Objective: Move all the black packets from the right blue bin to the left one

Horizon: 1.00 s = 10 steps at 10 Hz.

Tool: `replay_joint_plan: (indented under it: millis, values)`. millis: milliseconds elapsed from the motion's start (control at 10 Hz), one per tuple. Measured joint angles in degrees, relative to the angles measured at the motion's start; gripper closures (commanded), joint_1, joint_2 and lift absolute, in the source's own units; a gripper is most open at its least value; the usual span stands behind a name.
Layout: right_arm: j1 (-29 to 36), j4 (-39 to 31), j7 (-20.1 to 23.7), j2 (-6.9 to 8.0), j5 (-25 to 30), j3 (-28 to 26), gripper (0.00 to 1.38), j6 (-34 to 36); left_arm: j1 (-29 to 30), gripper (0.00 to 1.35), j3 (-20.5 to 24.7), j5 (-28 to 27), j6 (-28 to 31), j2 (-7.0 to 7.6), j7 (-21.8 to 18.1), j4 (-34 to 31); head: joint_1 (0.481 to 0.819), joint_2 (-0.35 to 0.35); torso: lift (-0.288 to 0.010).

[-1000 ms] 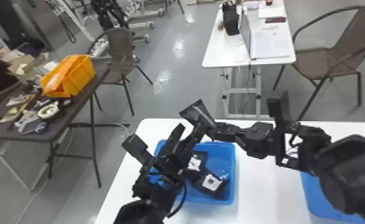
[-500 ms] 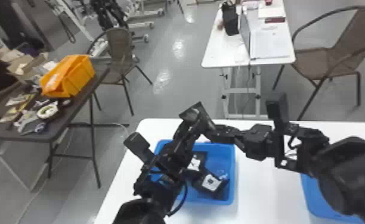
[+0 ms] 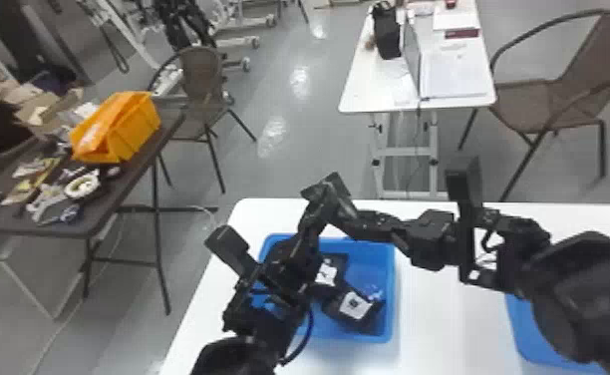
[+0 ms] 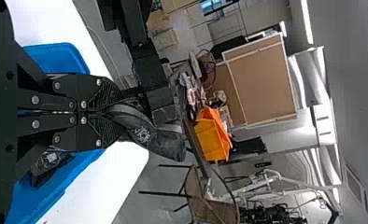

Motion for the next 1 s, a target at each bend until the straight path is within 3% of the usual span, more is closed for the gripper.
replay_joint_plan:
  millis: [100,200,300,500,700,900,1000]
  values:
    - [0.3,0.6,0.8,0.12,-0.6,-0.4,0.2,-1.2,0.0,1.22,0.1,0.0,-0.5,0.01,0.2,0.0,0.695,0.317,0.0]
    - [1.3,0.7,2.1,0.51,-0.7,-1.9,0.0,-2.9,0.1,1.22,0.2,-0.3,-1.1,0.01,0.4,0.0,0.695,0.317,0.0]
    - [3.7,-1.2,2.6,0.94,1.5,-5.4,0.13,-4.0,0.4,1.22,0.8,-2.3,-2.3,0.01,1.1,0.1,0.695,0.316,0.0]
    - [12.2,-10.7,-0.8,1.78,10.8,-16.6,0.31,-3.6,0.7,1.22,3.3,-12.6,-5.7,0.01,1.5,1.7,0.695,0.285,0.0]
    - [20.9,-18.4,-3.4,3.97,16.5,-26.6,0.35,-1.4,1.7,1.22,4.3,-22.3,-6.1,0.0,0.9,3.8,0.695,0.231,0.0]
    - [24.0,-20.5,-4.0,4.87,18.3,-30.4,0.36,0.6,2.8,1.22,4.5,-28.1,-5.9,0.0,-0.3,5.9,0.695,0.182,0.0]
    - [24.3,-20.5,-4.2,4.9,18.3,-30.8,0.36,1.0,3.0,1.08,4.7,-30.4,-6.1,0.0,-1.4,6.5,0.695,0.175,0.0]
